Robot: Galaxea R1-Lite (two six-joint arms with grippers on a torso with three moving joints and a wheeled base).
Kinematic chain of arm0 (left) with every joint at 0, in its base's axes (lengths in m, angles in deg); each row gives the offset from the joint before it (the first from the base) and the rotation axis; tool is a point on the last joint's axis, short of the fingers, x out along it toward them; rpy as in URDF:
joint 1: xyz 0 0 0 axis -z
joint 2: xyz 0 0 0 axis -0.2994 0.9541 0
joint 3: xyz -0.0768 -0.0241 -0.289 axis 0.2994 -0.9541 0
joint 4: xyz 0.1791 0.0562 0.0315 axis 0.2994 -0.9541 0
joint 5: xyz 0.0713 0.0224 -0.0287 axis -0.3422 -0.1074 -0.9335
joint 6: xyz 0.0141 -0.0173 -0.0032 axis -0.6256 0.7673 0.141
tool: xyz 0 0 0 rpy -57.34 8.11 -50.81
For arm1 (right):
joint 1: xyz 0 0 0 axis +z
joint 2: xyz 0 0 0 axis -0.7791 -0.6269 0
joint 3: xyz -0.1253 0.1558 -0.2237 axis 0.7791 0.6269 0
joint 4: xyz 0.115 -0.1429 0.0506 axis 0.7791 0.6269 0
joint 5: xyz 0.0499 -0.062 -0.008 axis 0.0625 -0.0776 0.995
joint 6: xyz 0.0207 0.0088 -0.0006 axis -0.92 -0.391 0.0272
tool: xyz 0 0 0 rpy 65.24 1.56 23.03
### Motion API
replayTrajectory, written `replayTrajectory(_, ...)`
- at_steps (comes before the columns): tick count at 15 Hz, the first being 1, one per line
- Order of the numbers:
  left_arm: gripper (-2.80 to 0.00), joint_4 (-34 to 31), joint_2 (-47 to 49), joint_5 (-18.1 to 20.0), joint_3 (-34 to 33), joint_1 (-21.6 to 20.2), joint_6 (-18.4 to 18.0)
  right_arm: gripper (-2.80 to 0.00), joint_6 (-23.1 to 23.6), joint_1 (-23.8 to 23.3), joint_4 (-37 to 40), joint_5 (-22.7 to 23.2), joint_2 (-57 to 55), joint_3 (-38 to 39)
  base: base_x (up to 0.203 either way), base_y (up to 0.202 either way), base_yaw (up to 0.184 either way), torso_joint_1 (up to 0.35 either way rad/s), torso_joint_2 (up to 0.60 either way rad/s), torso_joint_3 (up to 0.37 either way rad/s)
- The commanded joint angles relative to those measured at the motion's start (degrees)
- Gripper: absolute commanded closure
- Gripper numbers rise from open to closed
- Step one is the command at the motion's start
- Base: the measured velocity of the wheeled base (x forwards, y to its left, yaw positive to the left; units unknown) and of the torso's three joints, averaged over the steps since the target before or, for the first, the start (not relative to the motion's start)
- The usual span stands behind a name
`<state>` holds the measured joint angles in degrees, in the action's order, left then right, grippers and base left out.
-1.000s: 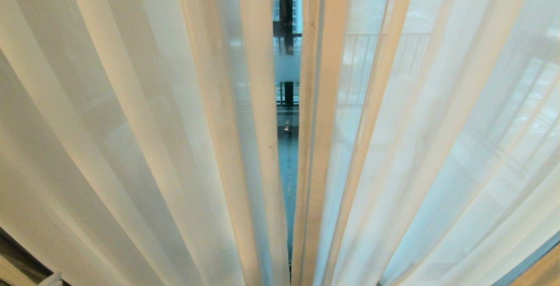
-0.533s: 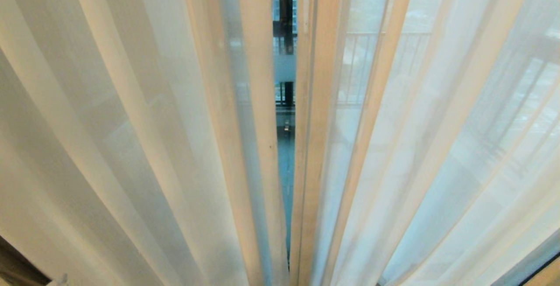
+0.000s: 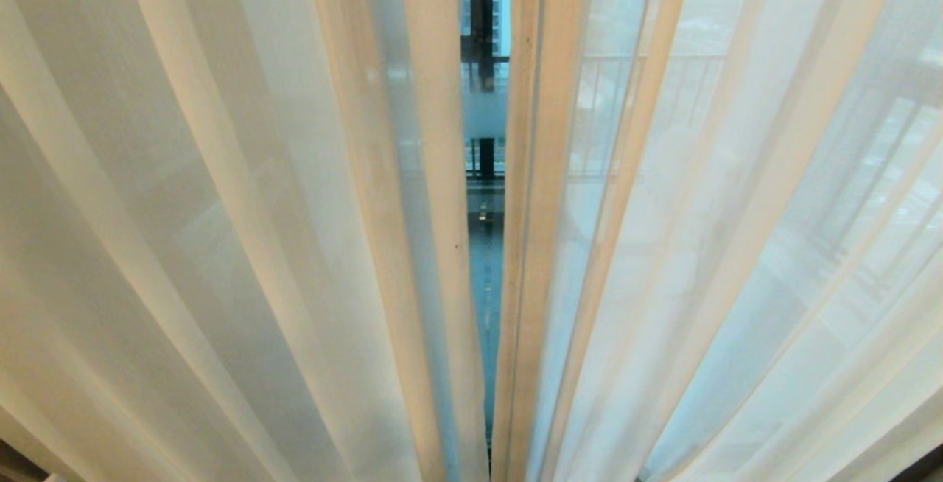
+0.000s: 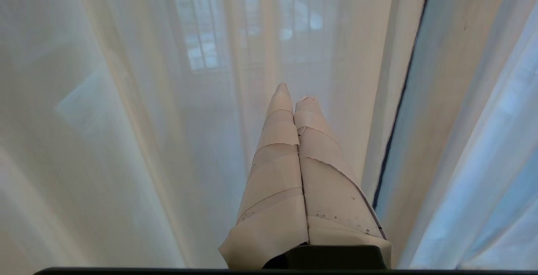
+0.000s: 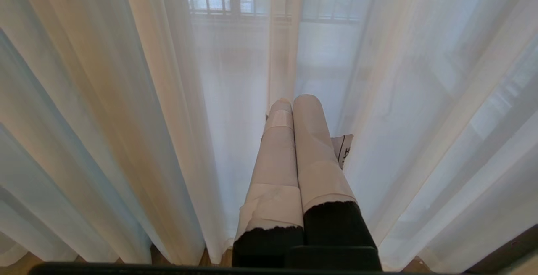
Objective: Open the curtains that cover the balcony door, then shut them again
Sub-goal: Pull the outer curtains open on both sides
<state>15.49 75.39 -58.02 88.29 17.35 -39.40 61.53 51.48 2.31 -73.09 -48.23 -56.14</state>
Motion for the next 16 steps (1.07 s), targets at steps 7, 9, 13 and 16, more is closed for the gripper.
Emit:
replayTrajectory(7, 0.0, -7.96, -0.95, -8.38, -0.02, -0.01, -1.65, 0.0, 0.05, 0.04, -0.01, 0.02, 0.02, 0.0, 0.0, 0.0, 0.0, 0.0, 0.0, 0.0)
replayTrajectory(9, 0.0, -7.96, -0.95, -8.38, -0.02, -0.01, -1.48, 0.0, 0.05, 0.04, -0.01, 0.02, 0.02, 0.0, 0.0, 0.0, 0.0, 0.0, 0.0, 0.0)
replayTrajectory(13, 0.0, -8.04, -0.95, -8.29, -0.02, -0.01, -1.83, 0.0, 0.05, 0.04, -0.01, 0.02, 0.02, 0.0, 0.0, 0.0, 0.0, 0.0, 0.0, 0.0)
replayTrajectory(16, 0.0, -7.96, -0.95, -8.29, -0.02, -0.01, -1.59, 0.0, 0.05, 0.04, -0.01, 0.02, 0.02, 0.0, 0.0, 0.0, 0.0, 0.0, 0.0, 0.0)
